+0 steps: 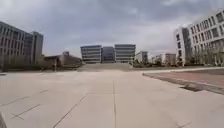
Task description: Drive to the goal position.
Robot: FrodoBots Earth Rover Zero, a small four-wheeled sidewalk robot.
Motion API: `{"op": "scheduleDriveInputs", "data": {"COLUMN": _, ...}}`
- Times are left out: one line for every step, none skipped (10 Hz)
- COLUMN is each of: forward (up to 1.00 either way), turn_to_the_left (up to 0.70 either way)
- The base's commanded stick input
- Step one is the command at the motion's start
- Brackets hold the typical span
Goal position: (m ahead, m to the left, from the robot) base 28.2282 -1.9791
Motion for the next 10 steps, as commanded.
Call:
{"op": "scheduleDriveInputs", "data": {"forward": 0.7, "turn_to_the_left": 0.0}}
{"op": "scheduleDriveInputs", "data": {"forward": 0.7, "turn_to_the_left": 0.0}}
{"op": "scheduleDriveInputs", "data": {"forward": 0.7, "turn_to_the_left": 0.0}}
{"op": "scheduleDriveInputs", "data": {"forward": 0.7, "turn_to_the_left": 0.0}}
{"op": "scheduleDriveInputs", "data": {"forward": 0.7, "turn_to_the_left": 0.0}}
{"op": "scheduleDriveInputs", "data": {"forward": 0.7, "turn_to_the_left": 0.0}}
{"op": "scheduleDriveInputs", "data": {"forward": 0.7, "turn_to_the_left": 0.0}}
{"op": "scheduleDriveInputs", "data": {"forward": 0.7, "turn_to_the_left": 0.0}}
{"op": "scheduleDriveInputs", "data": {"forward": 0.7, "turn_to_the_left": 0.0}}
{"op": "scheduleDriveInputs", "data": {"forward": 0.7, "turn_to_the_left": 0.0}}
